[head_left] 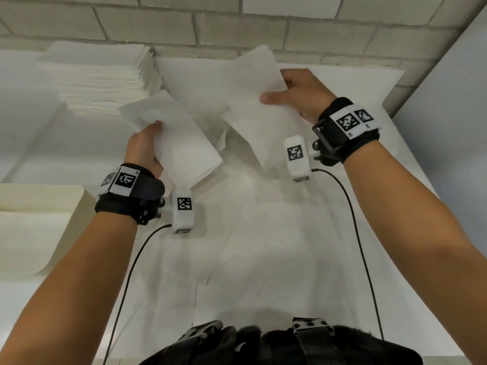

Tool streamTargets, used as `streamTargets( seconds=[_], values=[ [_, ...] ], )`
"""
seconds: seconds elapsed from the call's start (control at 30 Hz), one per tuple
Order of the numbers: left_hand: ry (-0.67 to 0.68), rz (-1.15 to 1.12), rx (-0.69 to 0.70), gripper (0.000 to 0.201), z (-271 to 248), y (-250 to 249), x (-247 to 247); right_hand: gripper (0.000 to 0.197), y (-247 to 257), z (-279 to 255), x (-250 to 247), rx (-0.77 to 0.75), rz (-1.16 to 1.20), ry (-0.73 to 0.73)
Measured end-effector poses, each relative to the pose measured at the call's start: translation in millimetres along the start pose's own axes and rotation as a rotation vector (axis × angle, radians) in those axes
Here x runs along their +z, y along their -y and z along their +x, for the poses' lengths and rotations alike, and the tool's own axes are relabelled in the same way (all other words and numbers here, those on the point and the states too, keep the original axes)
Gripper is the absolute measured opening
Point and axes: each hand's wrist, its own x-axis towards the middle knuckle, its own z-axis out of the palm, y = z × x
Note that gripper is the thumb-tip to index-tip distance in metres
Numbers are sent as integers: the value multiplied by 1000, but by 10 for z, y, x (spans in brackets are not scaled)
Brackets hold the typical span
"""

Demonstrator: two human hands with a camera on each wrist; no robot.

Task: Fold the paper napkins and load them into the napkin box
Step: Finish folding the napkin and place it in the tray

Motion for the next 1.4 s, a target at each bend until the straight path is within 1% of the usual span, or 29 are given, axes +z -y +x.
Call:
streamTargets(
  seconds=[0.13,0.2,0.27,0.3,0.33,0.37,0.43,0.5,0.53,0.6,0.7,0.8,0.87,0.97,1.0,1.07,1.13,1.2,1.3,1.4],
  values=[
    [73,66,-61,34,-119,94,127,25,261,-108,20,-157,346,-27],
    [126,80,-51,33,-189,101,223,25,297,-154,23,-171,455,-20],
    [176,57,-55,25,-268,86,343,27,231,-200,92,-111,442,3],
    [203,38,-60,19,-310,68,399,28,159,-221,151,-62,396,22],
    [233,15,-62,17,-342,51,454,28,73,-248,218,-19,328,43],
    [269,-2,-62,21,-364,31,492,29,-13,-283,285,12,250,60],
    [363,-33,-64,38,-401,3,541,32,-169,-339,387,44,153,66],
    [438,-44,-53,48,-444,-7,563,33,-262,-373,433,63,172,20],
    [452,-38,-36,48,-451,5,572,32,-286,-377,439,63,193,-8],
    [449,-14,-8,43,-462,44,576,29,-303,-378,439,54,220,-65],
    [419,8,-20,39,-448,104,585,26,-300,-370,421,56,256,-136],
    [406,16,-25,38,-458,110,610,23,-327,-372,388,73,258,-158],
    [381,8,-23,39,-445,111,612,26,-356,-394,345,101,278,-140],
    [327,0,-27,39,-396,107,596,32,-372,-447,303,188,238,-35],
    [307,5,-31,40,-385,110,596,30,-369,-463,305,201,220,-10],
    [292,30,-38,44,-383,119,599,19,-333,-468,298,173,262,-31],
    [314,63,-50,45,-388,149,598,12,-271,-441,261,127,370,-91],
    [356,103,-64,46,-412,174,595,11,-224,-397,219,110,452,-135],
    [416,152,-71,51,-462,182,611,10,-248,-358,245,130,445,-168],
    [419,138,-57,49,-497,142,628,9,-318,-374,311,146,410,-171]
  ],
)
